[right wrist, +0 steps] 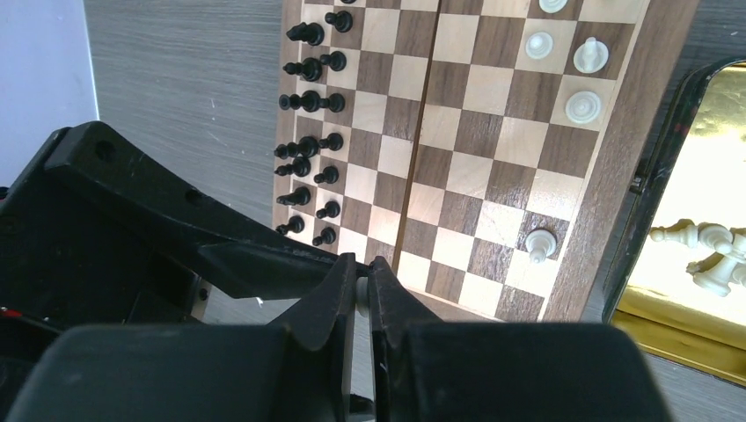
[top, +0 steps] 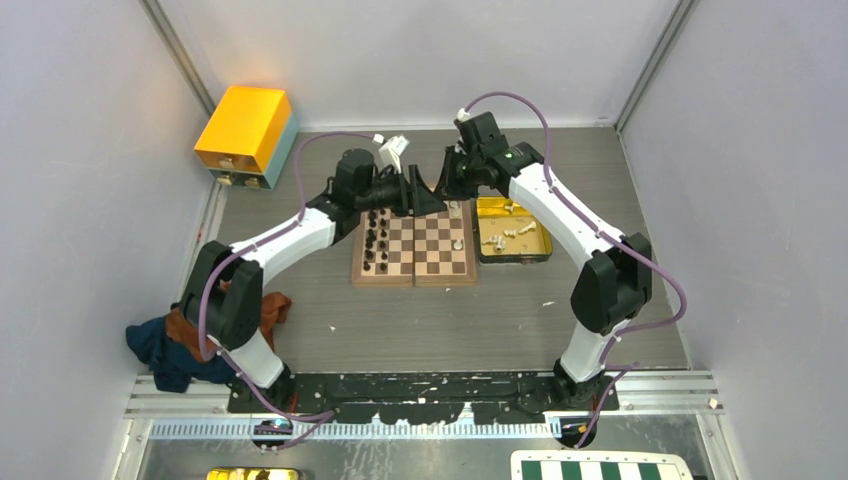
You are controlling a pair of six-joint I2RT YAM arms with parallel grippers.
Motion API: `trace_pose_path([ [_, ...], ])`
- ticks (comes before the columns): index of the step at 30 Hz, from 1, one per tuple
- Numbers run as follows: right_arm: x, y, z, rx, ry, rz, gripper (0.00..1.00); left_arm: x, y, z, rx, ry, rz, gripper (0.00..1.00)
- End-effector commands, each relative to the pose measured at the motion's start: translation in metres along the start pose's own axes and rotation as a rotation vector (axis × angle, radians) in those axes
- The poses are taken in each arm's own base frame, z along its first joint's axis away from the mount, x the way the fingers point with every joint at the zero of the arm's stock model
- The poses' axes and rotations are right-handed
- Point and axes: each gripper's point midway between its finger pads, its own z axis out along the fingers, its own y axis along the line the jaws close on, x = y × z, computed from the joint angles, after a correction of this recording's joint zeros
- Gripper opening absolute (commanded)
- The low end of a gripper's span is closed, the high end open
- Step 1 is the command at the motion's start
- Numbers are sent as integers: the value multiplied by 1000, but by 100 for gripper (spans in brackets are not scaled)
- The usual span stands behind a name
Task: Set up the chess pieces on the board
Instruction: Pick up the chess piece from the storage box.
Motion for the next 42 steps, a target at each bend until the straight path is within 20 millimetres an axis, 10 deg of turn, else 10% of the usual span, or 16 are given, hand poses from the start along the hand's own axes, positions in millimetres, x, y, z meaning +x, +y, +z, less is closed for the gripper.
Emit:
trace_pose_path([
  [1,-10,20,-24,-66,-54,-27,1,-18,-21,1,66,-41,44,52],
  [42,-2,15,-27,-58,-44,-32,1,-15,-6,-14,-34,-94,73,35],
])
